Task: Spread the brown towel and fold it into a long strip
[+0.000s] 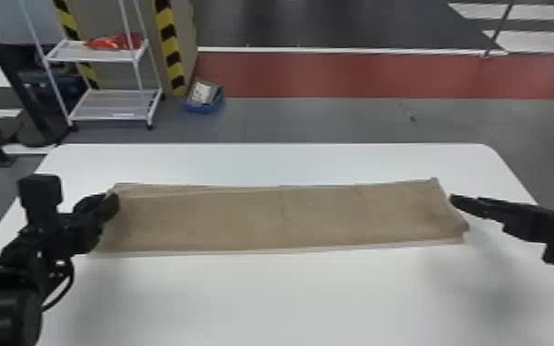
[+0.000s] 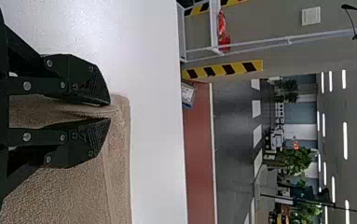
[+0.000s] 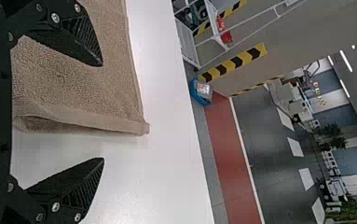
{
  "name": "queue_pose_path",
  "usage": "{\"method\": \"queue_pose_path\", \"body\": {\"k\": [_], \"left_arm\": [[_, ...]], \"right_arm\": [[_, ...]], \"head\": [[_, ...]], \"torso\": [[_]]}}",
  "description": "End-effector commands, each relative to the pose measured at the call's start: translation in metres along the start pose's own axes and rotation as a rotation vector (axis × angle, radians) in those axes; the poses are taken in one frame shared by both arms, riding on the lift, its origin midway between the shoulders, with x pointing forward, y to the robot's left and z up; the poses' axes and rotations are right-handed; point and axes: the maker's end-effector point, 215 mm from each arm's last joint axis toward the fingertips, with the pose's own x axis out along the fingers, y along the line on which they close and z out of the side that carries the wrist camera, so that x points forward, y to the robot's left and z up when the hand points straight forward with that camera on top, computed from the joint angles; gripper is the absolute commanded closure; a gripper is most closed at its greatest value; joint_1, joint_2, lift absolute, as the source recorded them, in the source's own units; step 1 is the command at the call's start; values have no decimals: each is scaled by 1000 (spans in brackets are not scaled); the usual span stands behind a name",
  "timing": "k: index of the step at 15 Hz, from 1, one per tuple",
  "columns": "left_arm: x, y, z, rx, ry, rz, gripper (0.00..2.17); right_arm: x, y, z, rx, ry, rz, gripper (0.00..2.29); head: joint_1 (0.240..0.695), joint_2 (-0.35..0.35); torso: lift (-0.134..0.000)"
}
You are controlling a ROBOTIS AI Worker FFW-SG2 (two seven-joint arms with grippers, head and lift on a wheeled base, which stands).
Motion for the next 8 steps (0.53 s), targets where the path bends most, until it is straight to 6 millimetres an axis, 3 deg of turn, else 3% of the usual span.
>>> {"method": "queue_pose_path", "body": {"k": [1, 4, 8], "left_arm": [[-1, 0, 0, 6, -4, 0, 920], [-4, -1, 6, 13, -25, -11, 998], [-16, -5, 31, -21, -115, -62, 1180]], "right_arm": [[-1, -1, 1, 0, -1, 0, 188], [0, 0, 2, 0, -3, 0, 188], [9, 3, 15, -50, -36, -7, 188]], "head": [[695, -20], [695, -21], [695, -27]], "torso": [[-123], [-123], [-123]]}}
